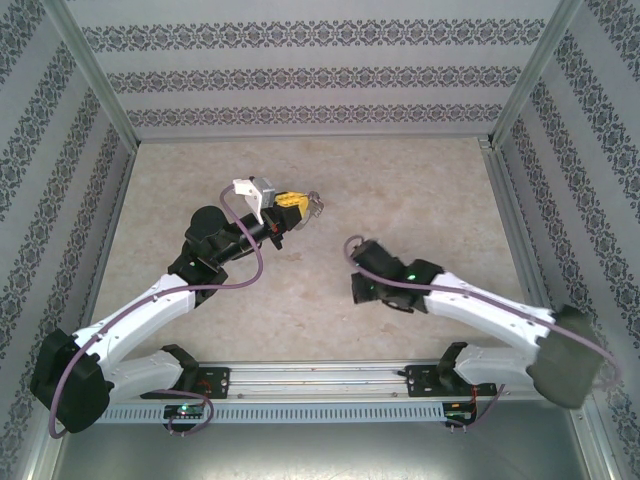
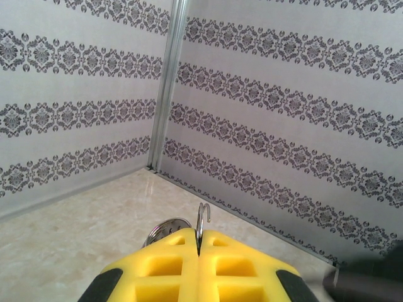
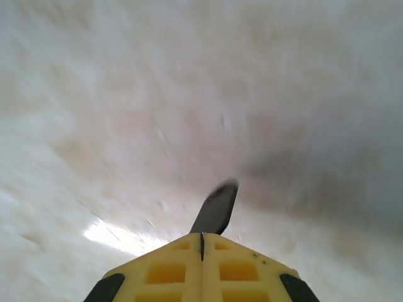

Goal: Put the keys on the keyring

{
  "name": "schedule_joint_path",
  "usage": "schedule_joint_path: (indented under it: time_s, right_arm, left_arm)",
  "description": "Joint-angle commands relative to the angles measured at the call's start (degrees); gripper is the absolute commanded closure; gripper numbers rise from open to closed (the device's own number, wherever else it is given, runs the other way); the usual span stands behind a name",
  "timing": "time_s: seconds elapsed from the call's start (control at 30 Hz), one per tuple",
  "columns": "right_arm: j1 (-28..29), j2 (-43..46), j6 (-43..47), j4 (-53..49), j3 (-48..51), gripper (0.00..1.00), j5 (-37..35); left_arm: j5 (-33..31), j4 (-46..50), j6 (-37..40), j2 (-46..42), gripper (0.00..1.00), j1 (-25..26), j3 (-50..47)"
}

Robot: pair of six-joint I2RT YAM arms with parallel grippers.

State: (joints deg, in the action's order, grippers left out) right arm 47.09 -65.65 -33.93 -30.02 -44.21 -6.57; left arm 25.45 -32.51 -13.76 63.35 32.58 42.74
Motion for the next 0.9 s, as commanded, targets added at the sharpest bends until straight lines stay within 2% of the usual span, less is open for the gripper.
schedule_joint_path:
  time_s: [0.0, 0.17, 0.23, 0.37, 0.53, 0.67, 0.87]
  right_arm:
    - [-5.5, 5.5, 9.5, 12.8, 0.4, 1.00, 10.1]
    - [-14.9, 11.5, 12.5, 34.8, 6.1, 1.00, 29.9]
    - [-17.6, 12.8, 11.8, 41.3, 7.6, 1.00, 35.3]
    - [-22.0, 13.7, 8.8, 48.1, 8.0, 1.00, 42.9]
    - [-24.3, 14.4, 5.9, 52.8, 7.1, 1.00, 47.0]
    - [-24.4, 14.3, 4.9, 53.9, 5.4, 1.00, 48.0]
    - [-23.1, 14.7, 4.3, 54.7, 4.3, 1.00, 47.5]
  left_arm:
    - [1.8, -0.9, 0.6, 0.0, 1.00, 0.6, 1.9]
    - [3.0, 0.6, 1.2, 1.7, 1.00, 0.6, 3.7]
    - [3.8, 1.4, 1.2, 2.6, 1.00, 0.6, 4.7]
    - [5.8, 2.4, 1.5, 4.3, 1.00, 0.6, 6.4]
    - [5.9, 5.3, 5.0, 6.2, 1.00, 2.0, 8.4]
    - [4.7, 8.5, 9.0, 7.5, 1.00, 4.1, 10.2]
    - [4.2, 9.5, 11.2, 8.2, 1.00, 5.9, 11.1]
